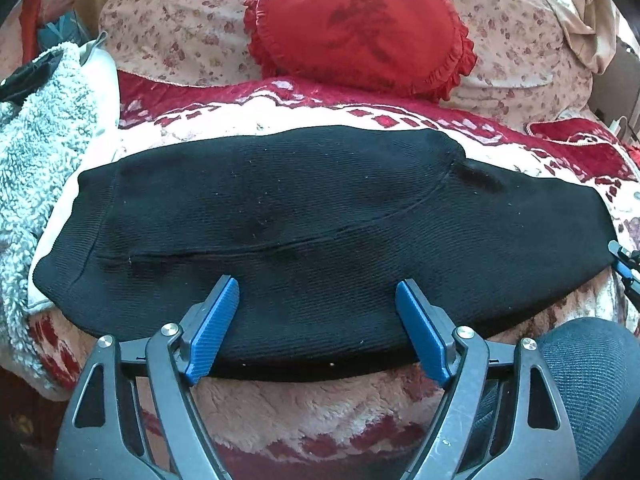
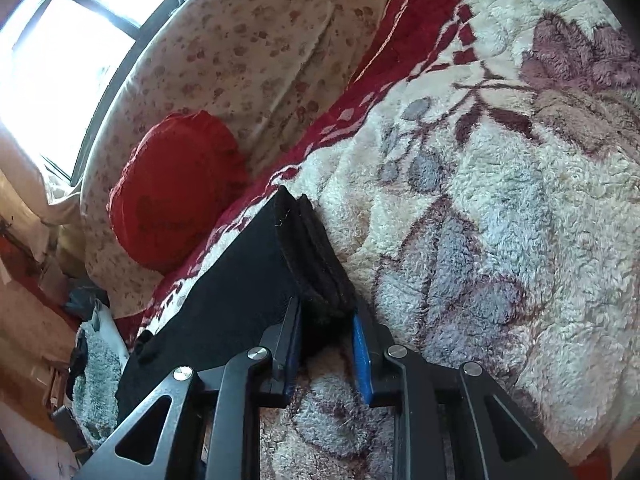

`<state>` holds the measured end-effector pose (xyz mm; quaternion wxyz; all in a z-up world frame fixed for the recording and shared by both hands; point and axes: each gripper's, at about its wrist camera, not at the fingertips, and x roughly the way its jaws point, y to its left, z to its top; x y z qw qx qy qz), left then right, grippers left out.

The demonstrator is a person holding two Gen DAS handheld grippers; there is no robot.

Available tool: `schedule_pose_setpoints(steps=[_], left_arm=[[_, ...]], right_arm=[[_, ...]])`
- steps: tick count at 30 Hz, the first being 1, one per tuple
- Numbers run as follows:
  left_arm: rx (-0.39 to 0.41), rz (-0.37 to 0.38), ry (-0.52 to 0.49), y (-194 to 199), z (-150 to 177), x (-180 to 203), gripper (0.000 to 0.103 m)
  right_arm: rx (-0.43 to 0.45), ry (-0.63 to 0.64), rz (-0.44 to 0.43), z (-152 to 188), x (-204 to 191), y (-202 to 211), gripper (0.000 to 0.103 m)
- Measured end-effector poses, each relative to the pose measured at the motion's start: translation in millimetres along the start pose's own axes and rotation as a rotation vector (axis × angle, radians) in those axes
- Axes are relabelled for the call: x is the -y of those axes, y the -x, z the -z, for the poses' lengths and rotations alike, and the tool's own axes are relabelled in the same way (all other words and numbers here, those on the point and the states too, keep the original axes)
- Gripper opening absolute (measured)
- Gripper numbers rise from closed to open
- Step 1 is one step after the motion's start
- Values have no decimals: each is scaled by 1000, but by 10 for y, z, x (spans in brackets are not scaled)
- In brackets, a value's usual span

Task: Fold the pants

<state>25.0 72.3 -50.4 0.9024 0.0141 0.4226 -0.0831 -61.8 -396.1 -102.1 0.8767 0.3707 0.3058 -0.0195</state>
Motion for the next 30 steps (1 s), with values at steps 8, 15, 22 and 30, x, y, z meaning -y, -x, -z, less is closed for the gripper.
schedule_pose_setpoints(steps=[8, 15, 22, 30], left_arm=[[1, -1, -1, 0, 8, -2, 82], [0, -1, -1, -1, 9, 4, 82], [1, -4, 0, -1, 14, 12, 82], [14, 16, -6, 17, 12, 27, 84]], right_arm=[[-5, 31, 13, -13, -36, -7, 22], [-18, 33, 17, -15, -27, -5, 18], [-24, 36, 27, -27, -25, -11, 17], [-22, 42, 32, -35, -32, -44, 17]])
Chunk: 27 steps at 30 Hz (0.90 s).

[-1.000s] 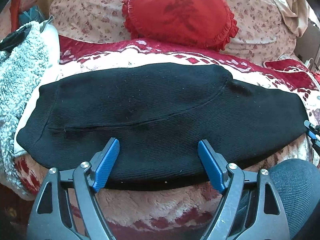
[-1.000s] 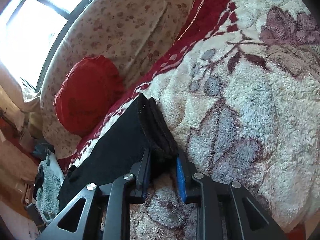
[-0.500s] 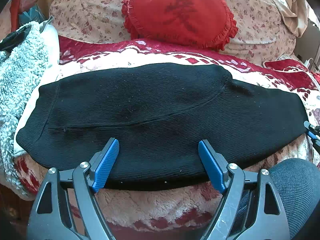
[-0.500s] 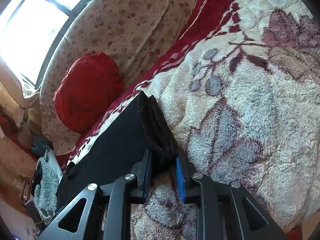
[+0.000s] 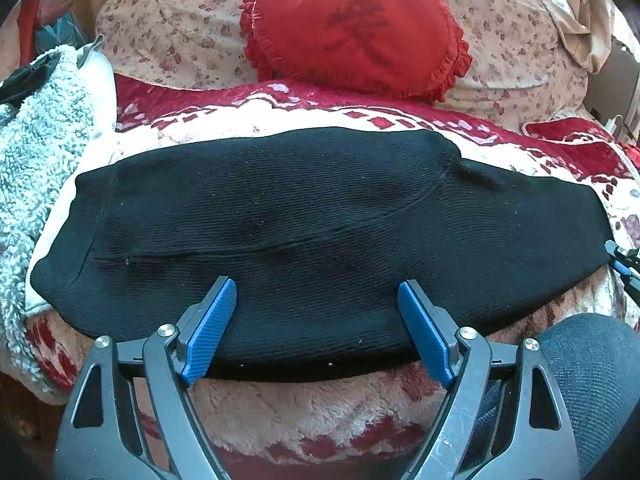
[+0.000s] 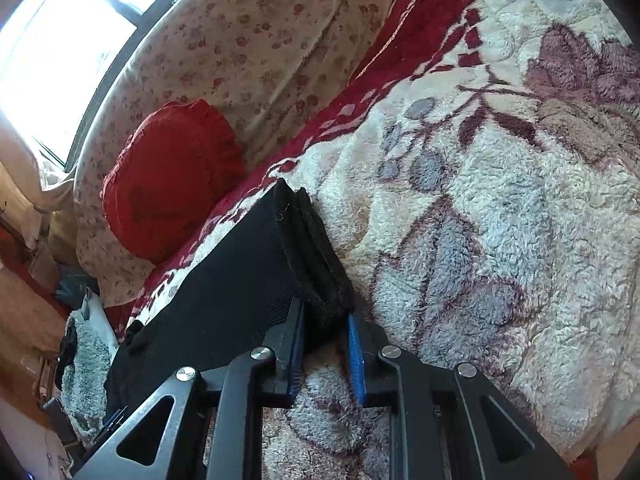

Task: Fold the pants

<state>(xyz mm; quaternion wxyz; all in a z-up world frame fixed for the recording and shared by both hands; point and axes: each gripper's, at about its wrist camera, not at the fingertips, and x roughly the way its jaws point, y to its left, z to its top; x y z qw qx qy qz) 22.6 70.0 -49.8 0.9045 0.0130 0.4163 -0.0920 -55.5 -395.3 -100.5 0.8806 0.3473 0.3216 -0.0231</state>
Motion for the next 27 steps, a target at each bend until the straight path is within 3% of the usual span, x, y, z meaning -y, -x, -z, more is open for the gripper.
schedule_pose_setpoints(steps=[11, 17, 20, 23, 25, 27], left_arm=[[35, 9, -6, 13, 31, 2, 85], [38, -59, -136, 1, 47, 95, 92], [73, 44, -4, 165, -7, -236, 92], [139, 16, 53, 317, 29, -583, 92], [108, -23, 89, 220, 88, -815, 92], [69, 4, 126, 85, 177, -971, 92]], right_arm=[[6, -8, -12, 21, 51, 28, 17], [6, -8, -11, 19, 44, 25, 17], [7, -9, -14, 19, 47, 23, 17], [7, -11, -14, 26, 57, 32, 17], [9, -11, -11, 31, 54, 37, 18], [9, -8, -5, 27, 43, 39, 18]])
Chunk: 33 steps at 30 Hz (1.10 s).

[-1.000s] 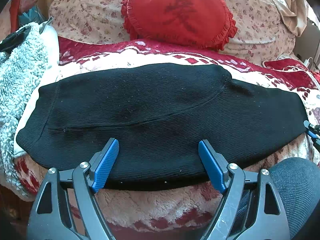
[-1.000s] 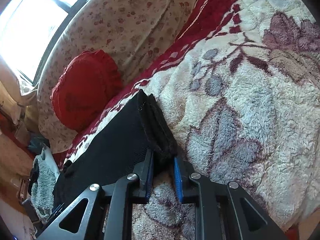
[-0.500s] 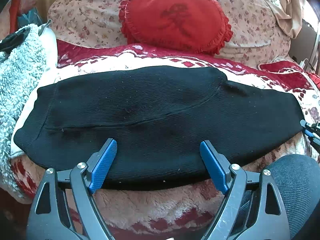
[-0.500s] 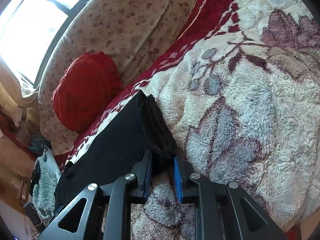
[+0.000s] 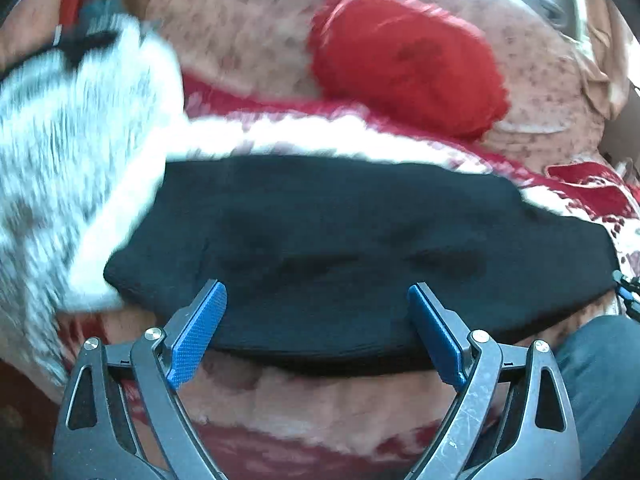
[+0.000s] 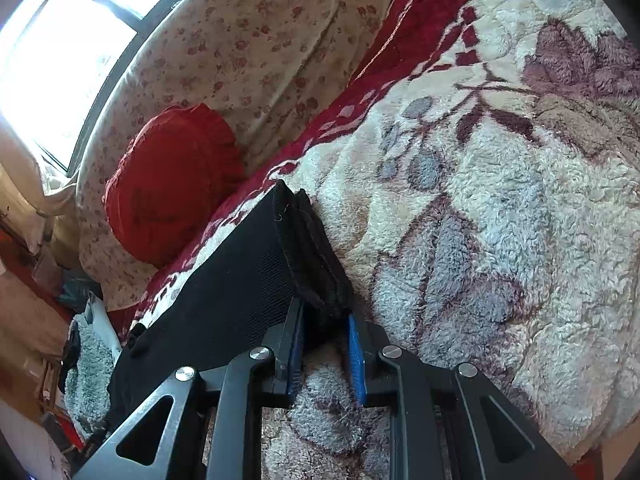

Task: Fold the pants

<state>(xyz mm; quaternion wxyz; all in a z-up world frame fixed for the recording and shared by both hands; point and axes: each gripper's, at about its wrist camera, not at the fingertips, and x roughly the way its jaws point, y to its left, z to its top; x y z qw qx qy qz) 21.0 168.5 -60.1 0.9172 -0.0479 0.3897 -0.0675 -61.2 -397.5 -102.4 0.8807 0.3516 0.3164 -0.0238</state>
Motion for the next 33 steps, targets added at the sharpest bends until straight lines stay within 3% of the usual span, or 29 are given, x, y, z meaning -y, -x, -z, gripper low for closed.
schedule_pose_setpoints(steps=[3, 7, 12, 14, 17, 28, 33], left_arm=[[36, -8, -83, 8, 67, 78, 96], [52, 56, -13, 97, -47, 88, 97], [77, 72, -71, 122, -73, 338, 97], [25, 30, -85, -49, -31, 400, 97], [45, -22, -112, -79, 14, 474, 98], [30, -38, -104, -77, 50, 488, 102], [32, -39, -106, -77, 51, 484, 102]], right_arm=[[1, -1, -3, -3, -3, 1, 18], [1, 0, -2, -6, -27, -5, 18], [2, 2, -1, -8, -35, -6, 18], [2, 4, -1, -5, -34, -4, 18], [10, 8, -10, -5, -44, 0, 18], [32, 64, 20, -2, -107, 66, 13], [17, 25, -6, -3, -31, 26, 11]])
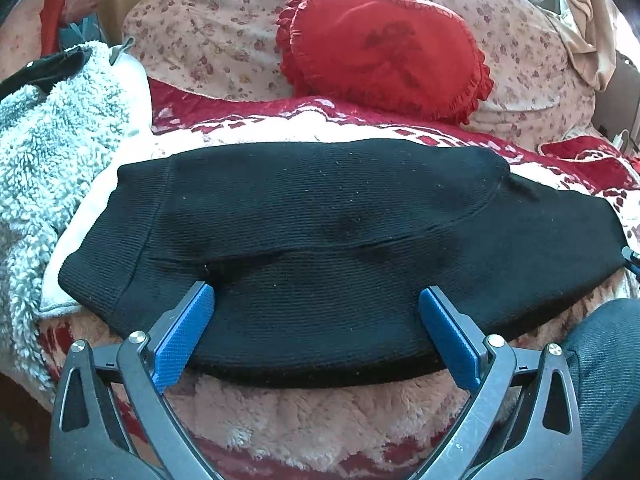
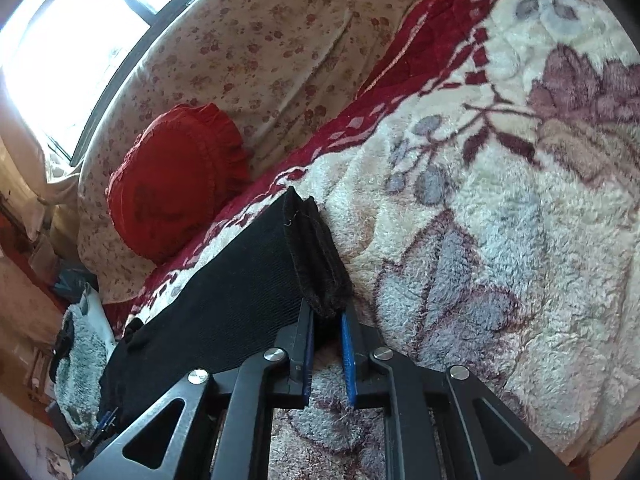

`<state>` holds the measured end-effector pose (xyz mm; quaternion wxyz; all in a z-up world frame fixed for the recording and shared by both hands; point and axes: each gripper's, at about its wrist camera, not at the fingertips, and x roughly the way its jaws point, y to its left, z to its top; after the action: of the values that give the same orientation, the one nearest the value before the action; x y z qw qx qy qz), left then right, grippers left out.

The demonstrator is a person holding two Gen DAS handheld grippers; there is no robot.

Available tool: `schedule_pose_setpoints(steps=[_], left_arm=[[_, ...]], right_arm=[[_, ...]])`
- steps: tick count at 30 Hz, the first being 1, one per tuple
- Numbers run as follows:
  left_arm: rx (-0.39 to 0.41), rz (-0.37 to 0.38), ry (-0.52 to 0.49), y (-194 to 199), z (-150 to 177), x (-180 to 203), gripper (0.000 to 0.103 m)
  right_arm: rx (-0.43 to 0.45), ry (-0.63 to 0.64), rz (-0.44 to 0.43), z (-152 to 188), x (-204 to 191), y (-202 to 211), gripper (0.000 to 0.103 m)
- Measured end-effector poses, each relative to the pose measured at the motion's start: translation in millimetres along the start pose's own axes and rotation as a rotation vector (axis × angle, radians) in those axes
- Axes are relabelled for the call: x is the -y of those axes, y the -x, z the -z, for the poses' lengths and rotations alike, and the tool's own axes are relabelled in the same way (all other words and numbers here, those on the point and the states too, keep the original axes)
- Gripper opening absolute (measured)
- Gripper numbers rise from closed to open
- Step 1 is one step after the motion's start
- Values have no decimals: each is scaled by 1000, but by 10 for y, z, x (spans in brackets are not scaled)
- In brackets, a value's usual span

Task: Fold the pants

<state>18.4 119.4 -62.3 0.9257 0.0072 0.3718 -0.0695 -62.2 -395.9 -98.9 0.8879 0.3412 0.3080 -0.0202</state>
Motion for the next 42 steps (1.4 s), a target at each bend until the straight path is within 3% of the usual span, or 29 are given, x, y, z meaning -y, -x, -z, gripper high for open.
schedule_pose_setpoints(steps=[13, 21, 35, 38, 42], left_arm=[[-1, 1, 1, -3, 1, -10, 102], [0, 1, -1, -2, 2, -6, 102], [9, 1, 2, -5, 0, -42, 102], [4, 1, 3, -7, -9, -41, 102], [1, -1, 1, -5, -3, -35, 102]], right_arm=[[-13, -144, -84, 26, 207, -16, 12], [17, -103, -56, 73, 133, 5, 12], [-15, -77, -51, -32, 82, -14, 9], [26, -82, -82, -52, 38, 70, 8], [62, -20, -198, -97, -222, 175, 8]])
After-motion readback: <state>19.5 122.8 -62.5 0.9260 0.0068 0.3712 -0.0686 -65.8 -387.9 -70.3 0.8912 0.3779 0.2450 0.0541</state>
